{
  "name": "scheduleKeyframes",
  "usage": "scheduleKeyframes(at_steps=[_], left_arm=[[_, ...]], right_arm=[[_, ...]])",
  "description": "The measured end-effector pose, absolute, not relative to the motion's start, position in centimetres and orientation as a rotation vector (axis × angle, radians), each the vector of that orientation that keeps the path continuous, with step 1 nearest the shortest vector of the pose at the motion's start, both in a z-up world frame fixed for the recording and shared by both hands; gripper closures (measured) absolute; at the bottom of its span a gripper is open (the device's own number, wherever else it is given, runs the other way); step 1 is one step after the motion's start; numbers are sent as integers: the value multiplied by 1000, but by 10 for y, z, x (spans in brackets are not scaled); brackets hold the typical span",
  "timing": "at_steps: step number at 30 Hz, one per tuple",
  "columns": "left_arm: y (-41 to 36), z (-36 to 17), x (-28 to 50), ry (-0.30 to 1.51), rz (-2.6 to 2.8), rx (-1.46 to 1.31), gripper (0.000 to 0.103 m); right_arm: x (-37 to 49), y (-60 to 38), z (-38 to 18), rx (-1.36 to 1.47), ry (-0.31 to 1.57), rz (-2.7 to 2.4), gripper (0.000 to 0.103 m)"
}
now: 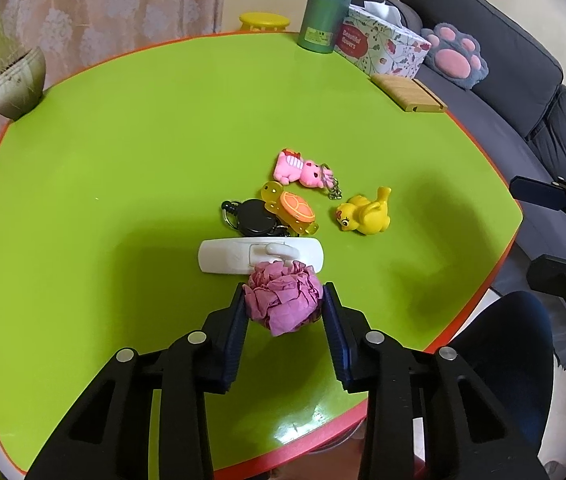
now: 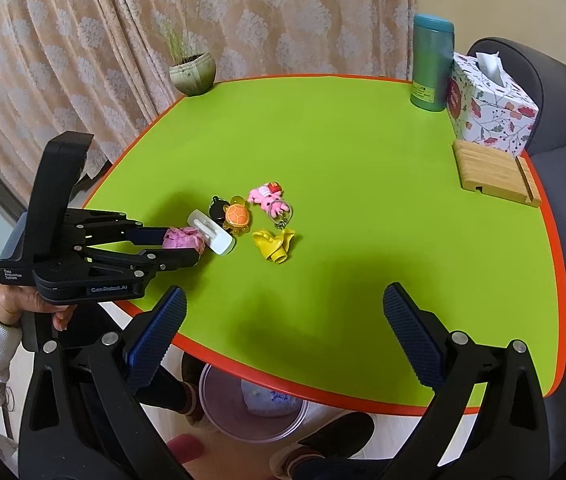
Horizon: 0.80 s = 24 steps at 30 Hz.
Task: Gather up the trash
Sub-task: 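Grasp the yellow duck toy with the right tool while the left tool holds the pink paper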
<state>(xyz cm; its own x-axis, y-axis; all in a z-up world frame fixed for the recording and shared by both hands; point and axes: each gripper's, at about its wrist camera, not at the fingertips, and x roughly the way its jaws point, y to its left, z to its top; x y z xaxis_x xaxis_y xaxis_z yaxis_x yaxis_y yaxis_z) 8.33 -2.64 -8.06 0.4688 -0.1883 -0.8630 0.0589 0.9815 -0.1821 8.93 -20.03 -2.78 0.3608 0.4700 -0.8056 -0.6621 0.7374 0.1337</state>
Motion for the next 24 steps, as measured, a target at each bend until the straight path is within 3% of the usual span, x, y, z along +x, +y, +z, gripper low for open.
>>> scheduleKeyframes(at_steps=[24], left_arm=[[-8,-64,74,1036,-112,-145,67]], right_arm=[[135,-144,-65,-347,1051,770,6]])
